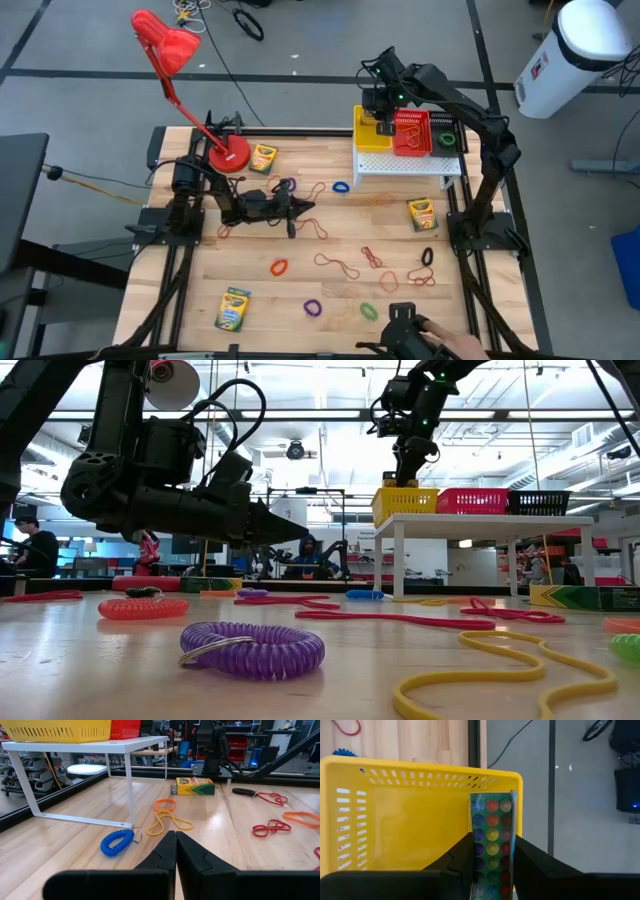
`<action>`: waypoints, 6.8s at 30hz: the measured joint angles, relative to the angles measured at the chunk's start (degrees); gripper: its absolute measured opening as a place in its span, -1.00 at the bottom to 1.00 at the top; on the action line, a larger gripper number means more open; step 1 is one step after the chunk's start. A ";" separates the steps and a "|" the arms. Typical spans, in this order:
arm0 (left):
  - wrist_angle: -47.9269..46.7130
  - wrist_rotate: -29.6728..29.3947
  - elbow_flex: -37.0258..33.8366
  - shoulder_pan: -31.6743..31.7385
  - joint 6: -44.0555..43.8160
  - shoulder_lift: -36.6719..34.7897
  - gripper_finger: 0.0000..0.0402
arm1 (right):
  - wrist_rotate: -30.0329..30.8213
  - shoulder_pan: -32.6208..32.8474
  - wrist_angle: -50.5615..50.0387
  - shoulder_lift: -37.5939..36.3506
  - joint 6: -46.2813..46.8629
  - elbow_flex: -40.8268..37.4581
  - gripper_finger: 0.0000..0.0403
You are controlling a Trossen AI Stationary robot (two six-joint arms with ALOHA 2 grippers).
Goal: Pick & Place Office Desk Supplies
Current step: Put the yellow crayon box on the yellow basket, then put the purple spring keychain on the black basket
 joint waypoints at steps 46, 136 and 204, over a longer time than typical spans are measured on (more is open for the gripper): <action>-2.72 2.10 6.38 0.04 -0.69 0.00 -0.96 | 2.83 11.69 12.95 -26.27 15.81 -23.54 -0.94; -69.22 28.97 19.61 8.13 -4.02 -25.08 -0.93 | 7.28 44.13 104.33 -27.37 35.42 -85.91 -0.17; -28.00 11.75 -1.79 7.08 -6.61 -31.00 -0.38 | 38.21 5.03 48.12 -53.55 35.03 -63.82 -0.86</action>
